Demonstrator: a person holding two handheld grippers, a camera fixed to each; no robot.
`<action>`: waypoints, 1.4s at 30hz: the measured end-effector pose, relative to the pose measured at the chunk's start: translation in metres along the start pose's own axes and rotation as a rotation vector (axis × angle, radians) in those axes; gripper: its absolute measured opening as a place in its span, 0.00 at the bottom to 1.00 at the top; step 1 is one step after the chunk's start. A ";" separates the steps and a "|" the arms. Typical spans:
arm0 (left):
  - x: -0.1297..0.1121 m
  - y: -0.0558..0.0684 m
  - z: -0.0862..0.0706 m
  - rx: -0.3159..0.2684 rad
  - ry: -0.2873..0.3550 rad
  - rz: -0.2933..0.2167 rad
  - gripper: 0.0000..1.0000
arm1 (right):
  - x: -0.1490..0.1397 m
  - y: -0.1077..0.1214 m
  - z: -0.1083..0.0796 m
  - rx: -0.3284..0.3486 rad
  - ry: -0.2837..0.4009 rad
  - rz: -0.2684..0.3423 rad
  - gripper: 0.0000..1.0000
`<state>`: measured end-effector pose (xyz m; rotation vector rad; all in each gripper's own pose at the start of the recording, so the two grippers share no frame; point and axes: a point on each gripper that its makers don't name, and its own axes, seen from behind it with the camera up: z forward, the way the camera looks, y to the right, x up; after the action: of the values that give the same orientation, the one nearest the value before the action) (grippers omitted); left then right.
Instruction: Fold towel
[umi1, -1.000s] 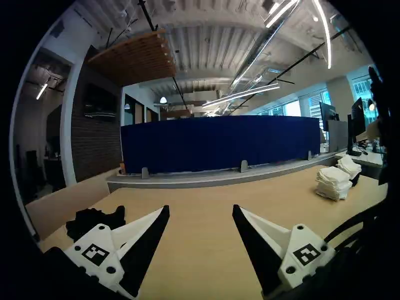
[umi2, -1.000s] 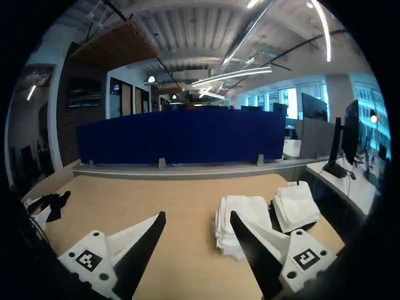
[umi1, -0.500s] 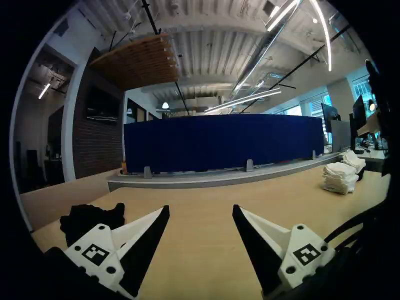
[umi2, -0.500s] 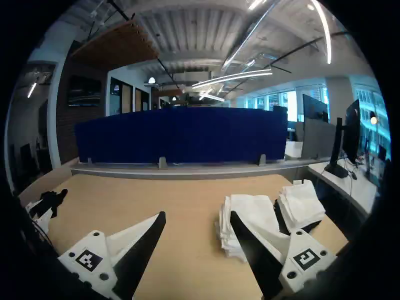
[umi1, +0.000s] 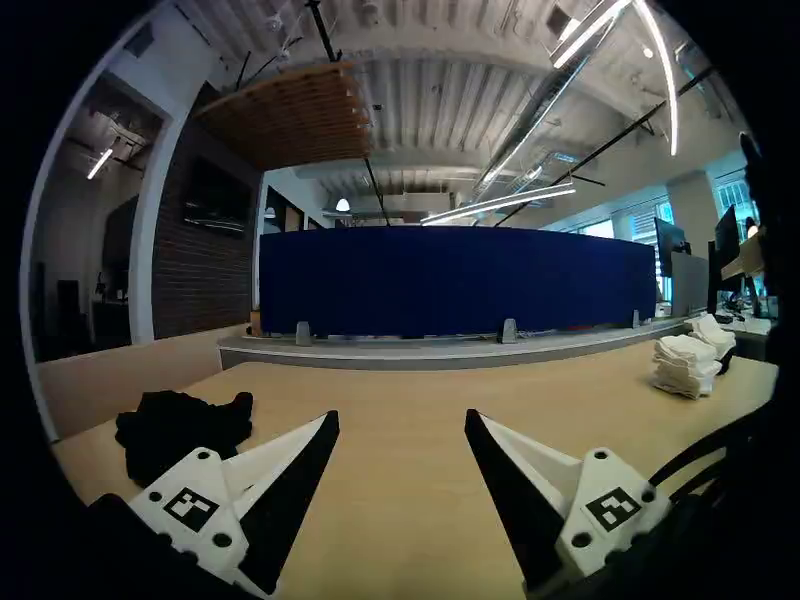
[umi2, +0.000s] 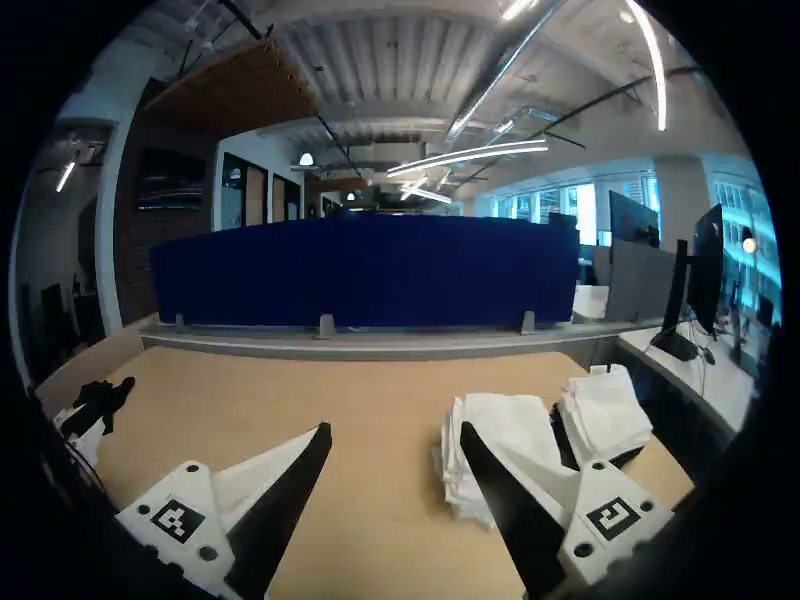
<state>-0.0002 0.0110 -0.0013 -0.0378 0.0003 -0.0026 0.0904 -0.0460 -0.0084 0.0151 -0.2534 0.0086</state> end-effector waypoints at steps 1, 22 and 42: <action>0.000 0.000 0.000 0.000 0.000 0.001 0.93 | 0.000 0.000 0.000 0.000 0.000 0.001 1.00; 0.001 0.001 -0.001 -0.001 0.000 0.002 0.94 | 0.025 0.038 -0.014 0.006 0.110 0.085 1.00; 0.000 0.000 -0.002 -0.001 0.000 0.002 0.94 | -0.024 0.066 -0.002 0.024 0.233 0.170 1.00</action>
<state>0.0001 0.0111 -0.0036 -0.0385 0.0002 -0.0003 0.0671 0.0196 -0.0154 0.0164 -0.0209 0.1817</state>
